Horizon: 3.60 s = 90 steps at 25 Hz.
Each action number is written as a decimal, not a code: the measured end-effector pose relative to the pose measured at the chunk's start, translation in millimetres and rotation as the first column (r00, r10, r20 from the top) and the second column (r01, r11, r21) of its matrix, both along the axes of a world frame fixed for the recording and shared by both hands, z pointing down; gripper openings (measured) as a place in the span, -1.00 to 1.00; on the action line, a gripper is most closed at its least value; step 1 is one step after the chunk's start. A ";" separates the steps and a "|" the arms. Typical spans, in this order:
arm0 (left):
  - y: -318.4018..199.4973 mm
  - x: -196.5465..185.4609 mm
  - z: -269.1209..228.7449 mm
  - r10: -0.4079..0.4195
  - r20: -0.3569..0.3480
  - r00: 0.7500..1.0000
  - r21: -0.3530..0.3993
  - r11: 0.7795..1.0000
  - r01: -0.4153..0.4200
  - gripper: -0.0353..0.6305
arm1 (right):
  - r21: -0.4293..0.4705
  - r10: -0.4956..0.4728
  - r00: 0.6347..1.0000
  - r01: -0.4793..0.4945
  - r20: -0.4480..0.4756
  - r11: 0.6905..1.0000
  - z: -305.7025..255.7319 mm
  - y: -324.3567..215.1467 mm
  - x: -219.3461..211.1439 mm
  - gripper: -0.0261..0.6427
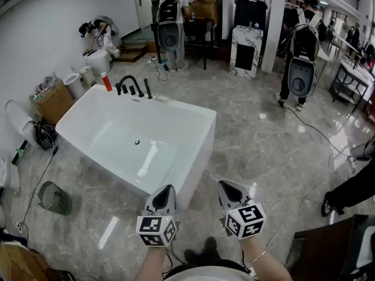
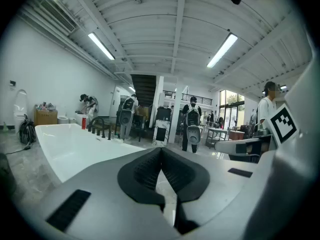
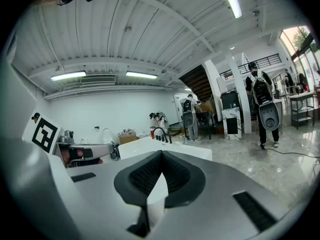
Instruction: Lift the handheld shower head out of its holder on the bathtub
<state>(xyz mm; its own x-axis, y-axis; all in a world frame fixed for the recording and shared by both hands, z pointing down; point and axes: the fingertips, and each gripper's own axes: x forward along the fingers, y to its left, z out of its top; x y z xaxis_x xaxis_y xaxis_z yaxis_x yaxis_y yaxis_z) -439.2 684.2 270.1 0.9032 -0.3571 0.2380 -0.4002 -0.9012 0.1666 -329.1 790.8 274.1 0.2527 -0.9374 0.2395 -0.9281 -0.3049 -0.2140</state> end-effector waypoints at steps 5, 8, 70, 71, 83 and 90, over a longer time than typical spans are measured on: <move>3.5 24.3 1.7 0.022 0.004 1.000 0.003 1.000 -0.022 -0.83 | 0.002 0.017 1.000 -0.017 -0.013 1.000 -0.7 4.3 22.4 -0.91; 2.1 32.9 4.4 0.036 0.010 0.999 0.002 0.999 -0.036 -0.83 | 0.006 0.021 1.000 -0.021 -0.007 1.000 1.2 2.7 28.3 -0.91; -372.0 441.0 52.5 0.081 0.028 0.996 -0.012 0.997 -0.081 -0.83 | -0.012 0.037 0.999 -0.038 -0.023 0.999 32.3 -357.1 423.2 -0.47; -378.7 445.5 52.1 0.077 0.029 0.997 -0.016 0.997 -0.076 -0.83 | -0.015 0.031 0.999 -0.032 -0.022 0.999 31.5 -364.7 428.0 -0.47; -477.6 441.8 57.1 -0.082 0.047 0.996 -0.054 0.995 0.084 -0.83 | -0.037 -0.147 0.989 0.147 -0.006 0.988 32.6 -487.4 440.1 -0.49; -558.5 458.2 67.2 -0.263 0.081 0.961 -0.073 0.960 0.269 -0.83 | -0.038 -0.333 0.943 0.334 0.029 0.942 43.1 -598.9 472.0 -0.50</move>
<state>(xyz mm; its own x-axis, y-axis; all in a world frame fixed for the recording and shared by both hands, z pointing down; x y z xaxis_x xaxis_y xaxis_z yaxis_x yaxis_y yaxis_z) 19.0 125.6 337.3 0.7585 -0.5586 0.3357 -0.6367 -0.7449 0.1991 142.9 192.0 317.2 -0.0782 -0.9562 0.2821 -0.9734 0.0122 -0.2287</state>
